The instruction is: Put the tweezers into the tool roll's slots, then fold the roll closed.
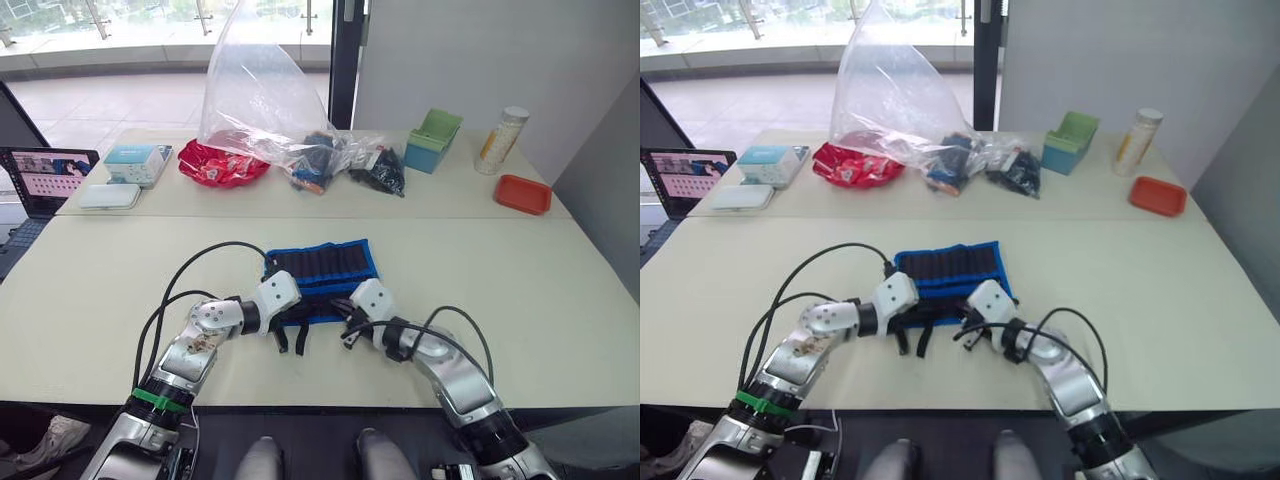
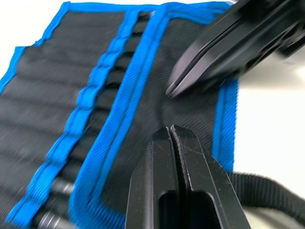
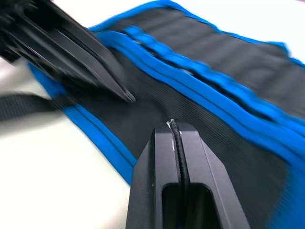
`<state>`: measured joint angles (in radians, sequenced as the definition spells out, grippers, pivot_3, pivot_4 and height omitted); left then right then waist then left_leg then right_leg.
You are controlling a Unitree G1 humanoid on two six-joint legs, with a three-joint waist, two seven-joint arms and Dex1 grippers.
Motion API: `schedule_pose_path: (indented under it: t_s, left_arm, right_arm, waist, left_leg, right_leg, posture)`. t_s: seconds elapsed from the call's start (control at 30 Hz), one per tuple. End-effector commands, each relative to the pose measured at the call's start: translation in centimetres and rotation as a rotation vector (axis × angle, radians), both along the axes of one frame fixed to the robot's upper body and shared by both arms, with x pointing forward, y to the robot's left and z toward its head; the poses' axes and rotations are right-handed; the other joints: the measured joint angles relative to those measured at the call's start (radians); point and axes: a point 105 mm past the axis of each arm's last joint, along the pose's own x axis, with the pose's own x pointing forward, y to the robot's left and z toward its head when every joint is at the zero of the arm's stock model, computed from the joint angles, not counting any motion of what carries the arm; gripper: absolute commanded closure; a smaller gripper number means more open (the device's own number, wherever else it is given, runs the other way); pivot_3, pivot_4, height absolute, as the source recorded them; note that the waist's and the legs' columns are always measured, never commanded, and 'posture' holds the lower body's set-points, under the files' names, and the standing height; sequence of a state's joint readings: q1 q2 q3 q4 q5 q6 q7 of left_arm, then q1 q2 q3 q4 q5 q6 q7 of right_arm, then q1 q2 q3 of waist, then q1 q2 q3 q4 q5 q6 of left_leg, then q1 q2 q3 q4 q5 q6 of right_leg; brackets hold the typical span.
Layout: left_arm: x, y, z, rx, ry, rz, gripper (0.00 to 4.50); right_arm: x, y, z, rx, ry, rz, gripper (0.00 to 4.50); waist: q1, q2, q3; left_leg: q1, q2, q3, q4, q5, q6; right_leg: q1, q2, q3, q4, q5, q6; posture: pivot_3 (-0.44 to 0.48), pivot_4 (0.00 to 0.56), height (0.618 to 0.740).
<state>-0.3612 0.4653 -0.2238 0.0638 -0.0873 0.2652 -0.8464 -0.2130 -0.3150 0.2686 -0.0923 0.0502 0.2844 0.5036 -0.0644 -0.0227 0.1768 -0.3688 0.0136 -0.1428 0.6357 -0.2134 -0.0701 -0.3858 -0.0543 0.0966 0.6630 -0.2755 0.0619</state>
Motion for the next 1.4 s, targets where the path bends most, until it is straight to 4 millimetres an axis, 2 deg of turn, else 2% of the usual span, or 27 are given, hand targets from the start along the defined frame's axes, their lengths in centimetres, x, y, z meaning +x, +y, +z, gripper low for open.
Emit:
schedule_pose_path:
  t_s: [0.03, 0.13, 0.23, 0.37, 0.47, 0.53, 0.6, 0.63, 0.67, 0.8, 0.93, 1.03, 1.17, 1.37, 1.4]
  left_arm:
    - [0.2, 1.8, -1.4, 0.031, 0.051, 0.074, 4.41]
    - [0.0, 1.8, -1.6, 0.051, 0.028, 0.049, 4.41]
    - [-0.1, 1.3, -0.5, -0.019, 0.011, 0.024, 4.41]
    - [-0.7, 0.6, 2.3, -0.171, -0.014, -0.03, 4.41]
    - [-1.0, 0.9, 4.6, -0.227, -0.028, -0.045, 4.41]
    - [-1.5, 1.0, 5.9, -0.265, -0.033, -0.072, 3.87]
    - [-2.0, 1.9, 7.0, -0.282, -0.033, -0.092, 3.35]
    - [-2.2, 2.3, 7.4, -0.285, -0.028, -0.101, 2.94]
    - [-2.3, 2.7, 7.7, -0.283, -0.024, -0.105, 2.65]
    - [-2.4, 5.0, 8.2, -0.264, -0.011, -0.094, 1.33]
    - [-2.4, 7.3, 8.2, -0.225, -0.019, -0.051, 0.03]
    - [-2.5, 8.8, 7.6, -0.172, -0.016, -0.013, 0.0]
    - [-3.1, 9.3, 7.1, -0.153, 0.01, -0.008, 0.0]
    - [-3.4, 9.6, 6.6, -0.121, 0.01, -0.001, 0.0]
    - [-3.5, 9.7, 6.5, -0.118, 0.01, 0.0, 0.0]
  right_arm:
    - [0.6, -3.0, -1.0, -0.046, 0.016, -0.127, 4.5]
    - [1.1, -3.8, 0.2, 0.006, -0.023, -0.178, 4.5]
    - [1.0, -3.8, 1.9, 0.076, -0.077, -0.166, 4.5]
    - [0.1, -3.3, 5.8, 0.326, -0.108, -0.086, 4.5]
    - [0.0, -5.3, 7.5, 0.441, -0.098, -0.114, 4.5]
    - [-0.1, -6.3, 7.9, 0.483, -0.077, -0.13, 4.5]
    - [-0.4, -7.3, 7.9, 0.493, -0.019, -0.123, 4.5]
    - [-0.6, -7.4, 7.8, 0.493, 0.019, -0.112, 3.95]
    - [-0.8, -7.4, 7.5, 0.476, 0.064, -0.098, 3.77]
    - [-1.7, -6.5, 5.5, 0.367, 0.242, -0.036, 2.38]
    - [-1.3, -5.8, 4.6, 0.32, 0.305, -0.059, 1.03]
    - [-0.4, -5.4, 3.8, 0.272, 0.305, -0.096, 0.05]
    - [0.0, -5.1, 2.7, 0.25, 0.342, -0.125, 0.05]
    - [-0.2, -4.6, 1.9, 0.295, 0.417, -0.133, 0.05]
    - [-0.3, -4.5, 1.9, 0.315, 0.427, -0.125, 0.55]
  waist:
    - [-0.001, 0.0, 0.0]
    - [-0.001, 0.0, 0.0]
    - [-0.001, 0.0, 0.0]
    - [-0.005, 0.0, 0.0]
    - [-0.003, 0.0, 0.001]
    - [-0.001, 0.0, 0.001]
    - [-0.001, 0.001, 0.001]
    - [-0.001, 0.001, 0.001]
    - [-0.001, 0.001, 0.001]
    - [-0.004, 0.001, 0.001]
    - [-0.006, 0.002, 0.002]
    - [-0.006, 0.002, 0.002]
    - [0.0, 0.002, 0.002]
    - [-0.001, 0.001, 0.001]
    - [-0.002, 0.001, 0.001]
  left_leg:
    - [0.0, 0.0, 0.0, 0.0, 0.001, 0.001]
    - [0.0, 0.0, 0.0, 0.0, 0.002, 0.001]
    - [0.0, 0.0, 0.0, 0.0, 0.003, 0.0]
    - [-0.003, 0.0, 0.001, -0.002, 0.003, 0.0]
    - [-0.005, 0.0, 0.0, -0.006, 0.003, 0.0]
    - [-0.006, 0.0, 0.0, -0.008, 0.003, 0.0]
    - [-0.007, 0.0, 0.0, -0.008, 0.003, 0.0]
    - [-0.008, 0.0, 0.0, -0.009, 0.003, 0.001]
    - [-0.008, 0.0, 0.0, -0.009, 0.003, 0.001]
    - [-0.008, 0.0, 0.001, -0.01, 0.003, 0.001]
    - [-0.009, 0.001, 0.001, -0.01, 0.003, 0.001]
    - [-0.011, 0.001, 0.001, -0.01, 0.003, 0.001]
    - [-0.019, 0.0, 0.002, -0.009, 0.003, 0.001]
    - [-0.019, 0.001, 0.002, -0.01, 0.003, 0.001]
    - [-0.019, 0.001, 0.002, -0.01, 0.003, 0.001]
  right_leg:
    - [0.0, 0.0, 0.0, 0.0, 0.0, 0.0]
    - [0.0, 0.0, 0.0, 0.0, 0.0, 0.0]
    - [0.0, 0.0, 0.0, 0.0, 0.0, 0.0]
    - [-0.003, 0.0, 0.001, 0.0, 0.001, 0.001]
    - [-0.006, 0.0, 0.001, -0.001, 0.001, 0.001]
    - [-0.006, -0.001, 0.0, -0.005, 0.001, 0.0]
    - [-0.006, -0.001, 0.0, -0.007, 0.001, 0.0]
    - [-0.006, -0.002, 0.0, -0.008, 0.001, 0.0]
    - [-0.006, -0.002, 0.0, -0.009, 0.001, 0.0]
    - [-0.007, -0.001, 0.0, -0.009, 0.001, 0.0]
    - [-0.009, -0.001, 0.0, -0.008, 0.001, 0.0]
    - [-0.01, -0.001, 0.0, -0.008, 0.001, 0.0]
    - [-0.018, -0.001, 0.0, -0.007, 0.001, -0.001]
    - [-0.019, -0.001, 0.0, -0.008, 0.002, -0.001]
    - [-0.019, -0.001, 0.0, -0.007, 0.002, -0.001]
  posture:
    - [0.0, 0.15, 0.74]
    - [0.0, 0.15, 0.74]
    - [0.0, 0.15, 0.74]
    - [0.0, 0.15, 0.74]
    - [0.0, 0.15, 0.74]
    - [0.0, 0.15, 0.74]
    - [0.0, 0.15, 0.74]
    - [0.0, 0.15, 0.74]
    - [0.0, 0.15, 0.74]
    - [0.0, 0.15, 0.74]
    - [0.0, 0.15, 0.74]
    - [0.0, 0.15, 0.74]
    - [0.0, 0.15, 0.74]
    - [0.0, 0.15, 0.74]
    - [0.0, 0.15, 0.74]
